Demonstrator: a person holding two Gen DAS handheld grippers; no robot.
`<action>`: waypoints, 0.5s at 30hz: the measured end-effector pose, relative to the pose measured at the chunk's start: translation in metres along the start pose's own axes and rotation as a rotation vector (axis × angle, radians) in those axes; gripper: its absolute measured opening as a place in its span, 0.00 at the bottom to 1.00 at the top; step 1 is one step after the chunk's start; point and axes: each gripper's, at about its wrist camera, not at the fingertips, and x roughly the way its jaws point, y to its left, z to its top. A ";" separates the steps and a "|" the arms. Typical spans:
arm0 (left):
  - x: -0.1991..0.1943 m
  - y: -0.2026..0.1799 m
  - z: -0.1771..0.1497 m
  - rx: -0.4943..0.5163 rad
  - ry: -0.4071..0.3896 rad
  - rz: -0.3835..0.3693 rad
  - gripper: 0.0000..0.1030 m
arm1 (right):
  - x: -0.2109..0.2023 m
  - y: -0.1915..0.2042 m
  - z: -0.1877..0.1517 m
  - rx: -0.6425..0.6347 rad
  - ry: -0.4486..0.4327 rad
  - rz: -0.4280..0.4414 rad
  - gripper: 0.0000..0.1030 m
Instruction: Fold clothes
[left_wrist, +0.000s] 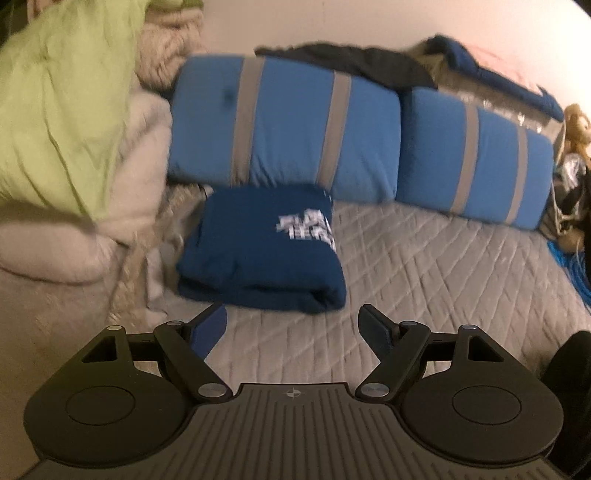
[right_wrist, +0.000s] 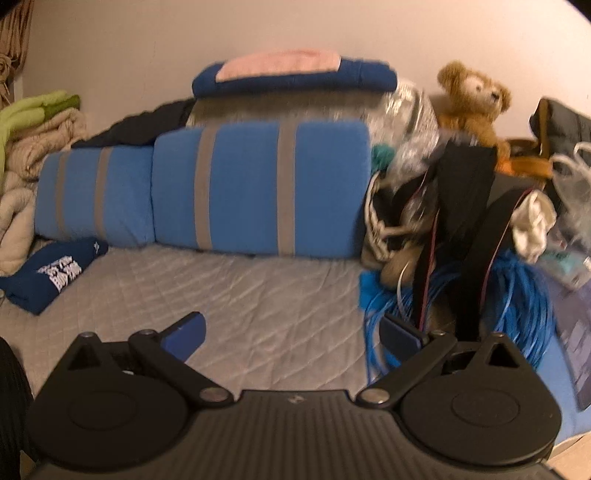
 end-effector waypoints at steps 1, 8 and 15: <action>0.006 0.000 -0.003 0.001 0.011 -0.004 0.76 | 0.006 0.002 -0.005 0.010 0.008 0.007 1.00; 0.047 -0.001 -0.022 -0.034 0.065 -0.025 0.76 | 0.048 0.013 -0.033 0.068 0.060 0.047 1.00; 0.087 -0.005 -0.041 0.003 0.117 -0.001 0.76 | 0.089 0.019 -0.061 0.083 0.130 -0.004 1.00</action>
